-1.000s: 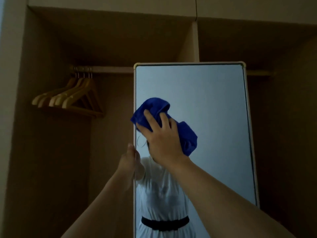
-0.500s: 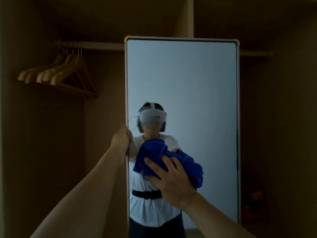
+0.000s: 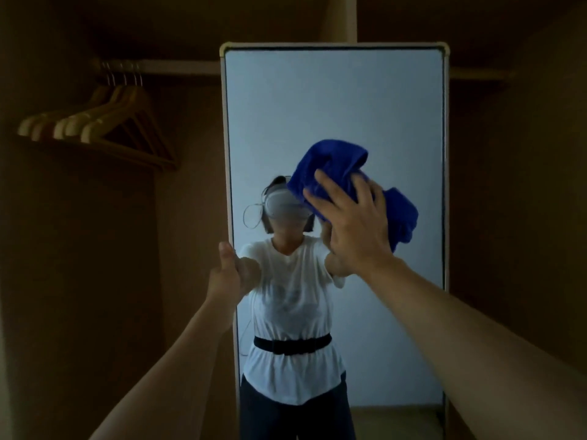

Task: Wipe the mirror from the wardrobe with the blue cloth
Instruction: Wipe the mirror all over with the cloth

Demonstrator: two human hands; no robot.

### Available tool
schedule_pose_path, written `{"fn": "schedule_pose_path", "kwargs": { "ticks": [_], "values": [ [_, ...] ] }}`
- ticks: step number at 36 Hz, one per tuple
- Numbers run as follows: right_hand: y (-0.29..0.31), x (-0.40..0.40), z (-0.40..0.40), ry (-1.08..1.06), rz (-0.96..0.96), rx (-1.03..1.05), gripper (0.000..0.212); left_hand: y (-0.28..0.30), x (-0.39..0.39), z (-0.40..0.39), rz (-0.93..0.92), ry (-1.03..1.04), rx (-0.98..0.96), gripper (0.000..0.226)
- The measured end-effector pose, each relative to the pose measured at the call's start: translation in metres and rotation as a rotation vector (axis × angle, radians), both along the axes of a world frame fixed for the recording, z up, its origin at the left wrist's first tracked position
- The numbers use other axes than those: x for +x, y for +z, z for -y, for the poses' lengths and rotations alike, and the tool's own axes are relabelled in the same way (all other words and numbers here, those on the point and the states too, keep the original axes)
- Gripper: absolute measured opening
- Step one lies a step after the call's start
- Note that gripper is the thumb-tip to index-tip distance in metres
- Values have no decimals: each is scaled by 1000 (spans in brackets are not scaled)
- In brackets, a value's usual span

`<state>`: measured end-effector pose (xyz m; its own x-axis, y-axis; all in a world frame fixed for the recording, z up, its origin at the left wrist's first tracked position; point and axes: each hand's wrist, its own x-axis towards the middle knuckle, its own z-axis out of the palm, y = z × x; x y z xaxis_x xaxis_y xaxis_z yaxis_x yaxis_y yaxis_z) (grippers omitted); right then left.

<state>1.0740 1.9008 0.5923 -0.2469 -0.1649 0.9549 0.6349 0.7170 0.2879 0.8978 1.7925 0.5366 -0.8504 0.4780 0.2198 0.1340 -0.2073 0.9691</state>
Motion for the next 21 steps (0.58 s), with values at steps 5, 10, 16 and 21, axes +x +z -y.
{"fn": "schedule_pose_path", "kwargs": {
  "ticks": [5, 10, 16, 21],
  "values": [
    [-54, -7, 12, -32, 135, 91, 42, -5, -3, -4, -7, 58, -23, 69],
    [-91, -5, 15, 19, 238, 153, 40, -7, -2, -8, -66, 92, -9, 80],
    [-120, 12, 2, -48, 553, 248, 36, -4, -4, -6, -69, 87, -60, 81],
    [-79, 29, -3, -38, 556, 294, 37, -5, -3, -7, -63, 91, -39, 77]
  ]
}}
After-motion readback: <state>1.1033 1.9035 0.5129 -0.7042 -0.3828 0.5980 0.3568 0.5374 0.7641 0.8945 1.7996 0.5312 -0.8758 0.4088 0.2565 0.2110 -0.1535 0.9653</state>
